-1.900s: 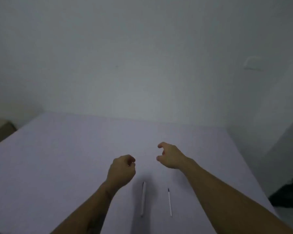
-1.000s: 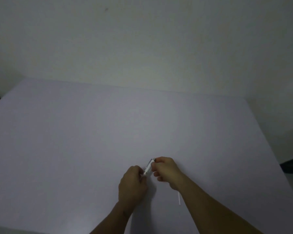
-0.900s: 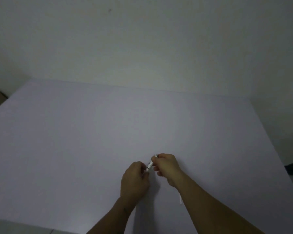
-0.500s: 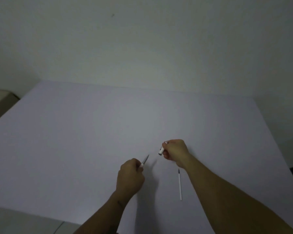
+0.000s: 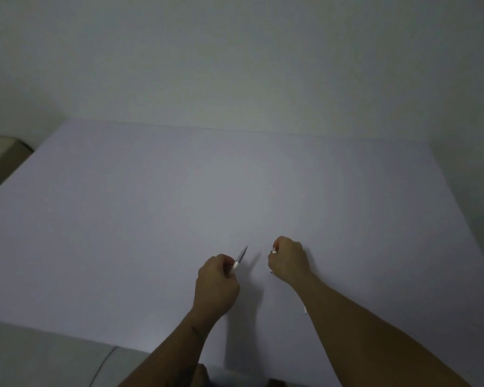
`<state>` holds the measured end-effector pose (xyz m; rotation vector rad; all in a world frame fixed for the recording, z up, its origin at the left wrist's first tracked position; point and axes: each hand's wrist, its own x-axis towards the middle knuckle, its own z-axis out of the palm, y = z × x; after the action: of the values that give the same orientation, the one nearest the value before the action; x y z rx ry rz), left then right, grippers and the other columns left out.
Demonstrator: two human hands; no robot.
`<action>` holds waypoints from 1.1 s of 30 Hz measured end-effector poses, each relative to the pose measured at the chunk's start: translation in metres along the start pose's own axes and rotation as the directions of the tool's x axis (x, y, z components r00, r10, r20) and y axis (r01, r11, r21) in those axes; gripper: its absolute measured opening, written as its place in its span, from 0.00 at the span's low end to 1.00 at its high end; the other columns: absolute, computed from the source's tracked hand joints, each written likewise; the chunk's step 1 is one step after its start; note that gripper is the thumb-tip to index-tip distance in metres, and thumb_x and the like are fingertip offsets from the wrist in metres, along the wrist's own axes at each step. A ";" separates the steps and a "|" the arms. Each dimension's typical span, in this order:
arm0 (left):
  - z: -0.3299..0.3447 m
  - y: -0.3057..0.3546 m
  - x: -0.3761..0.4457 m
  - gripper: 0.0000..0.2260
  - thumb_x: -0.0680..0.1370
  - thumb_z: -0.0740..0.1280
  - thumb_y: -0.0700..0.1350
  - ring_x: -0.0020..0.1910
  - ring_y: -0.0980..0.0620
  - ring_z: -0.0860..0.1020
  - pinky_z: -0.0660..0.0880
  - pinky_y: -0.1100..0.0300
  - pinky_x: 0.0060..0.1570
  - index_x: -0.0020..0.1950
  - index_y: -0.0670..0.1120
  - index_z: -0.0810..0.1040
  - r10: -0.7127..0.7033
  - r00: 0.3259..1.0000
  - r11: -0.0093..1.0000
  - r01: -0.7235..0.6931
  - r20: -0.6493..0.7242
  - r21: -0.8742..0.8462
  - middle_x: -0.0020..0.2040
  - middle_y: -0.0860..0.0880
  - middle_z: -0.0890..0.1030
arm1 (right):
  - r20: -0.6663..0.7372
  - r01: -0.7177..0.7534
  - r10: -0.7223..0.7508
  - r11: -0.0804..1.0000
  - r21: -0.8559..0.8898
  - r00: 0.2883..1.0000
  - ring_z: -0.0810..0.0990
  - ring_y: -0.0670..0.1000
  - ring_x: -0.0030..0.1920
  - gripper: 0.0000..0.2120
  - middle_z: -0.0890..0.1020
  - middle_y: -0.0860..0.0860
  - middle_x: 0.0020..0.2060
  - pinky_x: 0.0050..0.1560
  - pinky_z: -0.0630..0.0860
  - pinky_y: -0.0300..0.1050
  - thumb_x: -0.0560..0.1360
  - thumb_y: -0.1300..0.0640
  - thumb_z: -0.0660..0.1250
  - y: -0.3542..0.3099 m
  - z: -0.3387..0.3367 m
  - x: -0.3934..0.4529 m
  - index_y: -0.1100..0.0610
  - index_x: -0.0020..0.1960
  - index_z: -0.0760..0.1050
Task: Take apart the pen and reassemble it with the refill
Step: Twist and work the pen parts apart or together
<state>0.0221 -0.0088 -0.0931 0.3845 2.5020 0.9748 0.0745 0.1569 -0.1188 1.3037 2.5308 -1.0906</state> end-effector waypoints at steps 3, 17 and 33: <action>-0.003 -0.002 0.002 0.08 0.72 0.68 0.36 0.43 0.50 0.79 0.80 0.54 0.46 0.48 0.47 0.80 -0.008 1.000 1.000 0.008 0.003 -0.028 0.45 0.48 0.81 | -0.007 0.024 -0.024 0.999 -0.035 1.000 0.81 0.59 0.50 0.14 0.81 0.58 0.54 0.47 0.76 0.44 0.76 0.59 0.65 -0.001 -0.004 -0.002 0.60 0.61 0.73; 0.003 0.029 -0.004 0.10 0.71 0.71 0.35 0.40 0.53 0.79 0.74 0.65 0.40 0.45 0.49 0.77 0.085 0.994 0.995 -0.089 -0.070 -0.044 0.42 0.49 0.81 | 0.239 -0.248 0.106 0.661 0.708 0.965 0.73 0.50 0.33 0.06 0.79 0.53 0.35 0.31 0.71 0.41 0.77 0.61 0.67 -0.034 -0.021 -0.048 0.56 0.43 0.81; 0.005 0.047 -0.028 0.08 0.73 0.70 0.34 0.42 0.52 0.80 0.80 0.56 0.49 0.48 0.45 0.82 0.166 0.978 0.983 -0.174 -0.130 -0.057 0.43 0.49 0.83 | 0.302 -0.306 0.094 0.512 0.802 0.949 0.72 0.53 0.42 0.12 0.78 0.55 0.44 0.38 0.75 0.44 0.79 0.63 0.63 -0.020 -0.039 -0.054 0.56 0.50 0.85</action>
<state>0.0532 0.0166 -0.0556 0.5387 2.5720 1.1818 0.1025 0.1379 -0.0583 1.4345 1.5686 -2.3992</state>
